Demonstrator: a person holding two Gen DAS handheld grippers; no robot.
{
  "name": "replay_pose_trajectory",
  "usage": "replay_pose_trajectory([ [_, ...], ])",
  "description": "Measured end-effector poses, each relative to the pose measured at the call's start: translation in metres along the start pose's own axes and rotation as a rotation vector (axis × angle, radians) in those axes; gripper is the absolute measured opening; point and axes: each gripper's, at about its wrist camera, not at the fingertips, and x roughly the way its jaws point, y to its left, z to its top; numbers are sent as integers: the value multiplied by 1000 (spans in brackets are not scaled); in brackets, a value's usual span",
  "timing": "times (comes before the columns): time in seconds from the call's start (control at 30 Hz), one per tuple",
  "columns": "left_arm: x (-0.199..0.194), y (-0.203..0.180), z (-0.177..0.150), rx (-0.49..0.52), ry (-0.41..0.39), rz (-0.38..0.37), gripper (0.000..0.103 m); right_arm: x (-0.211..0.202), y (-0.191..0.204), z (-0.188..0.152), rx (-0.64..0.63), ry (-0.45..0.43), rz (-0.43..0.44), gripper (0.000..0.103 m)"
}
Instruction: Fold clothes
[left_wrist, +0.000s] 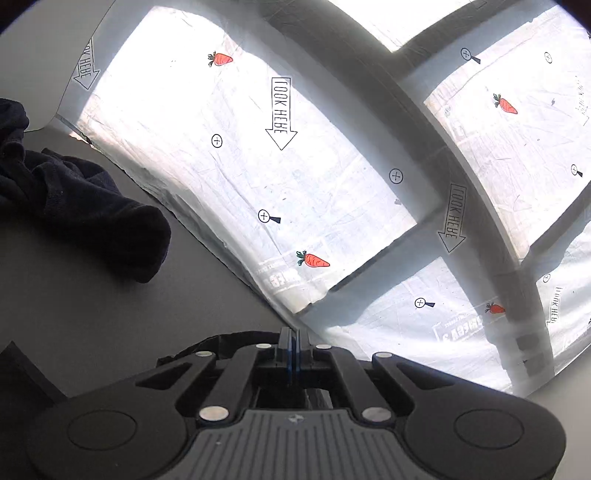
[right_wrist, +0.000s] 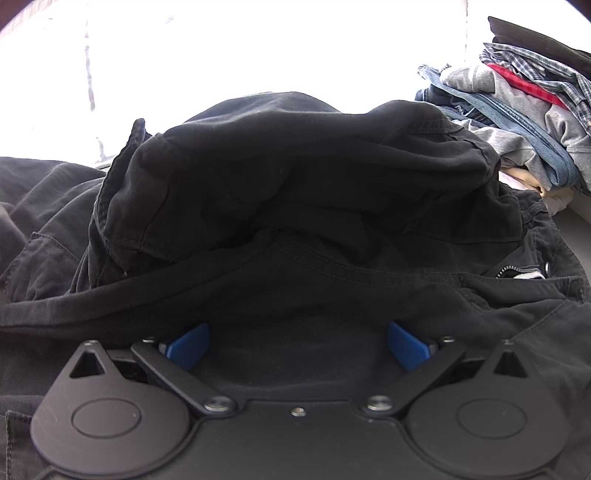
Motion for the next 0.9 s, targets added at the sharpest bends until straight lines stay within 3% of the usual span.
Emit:
replay_pose_trajectory([
  [0.13,-14,-11,6,60,-61,46,0,0,1,9,-36,55,44,103],
  [0.23,-13,1,8,25,-78,97,0,-11,6,26,-95,70,87,103],
  [0.33,-7,16,9,6,-48,143,0,-30,17,48,-159,-14,89,103],
  [0.43,5,31,-3,22,31,203,0,-26,29,67,-256,1,92,101],
  [0.47,10,36,-9,29,57,226,0,-23,31,71,-277,14,118,92],
  [0.5,14,42,-16,30,81,244,0,-21,33,76,-280,32,153,76],
  [0.53,17,48,-21,18,103,250,0,-18,35,82,-279,51,190,70],
  [0.63,23,66,-35,-68,154,236,0,-9,37,104,-289,69,245,65],
  [0.7,28,75,-40,-103,184,233,0,-1,34,123,-290,70,287,61],
  [0.8,36,78,-42,-80,212,256,0,22,19,155,-160,53,319,60],
  [0.9,43,81,-44,-66,227,279,0,54,6,183,-34,29,280,60],
])
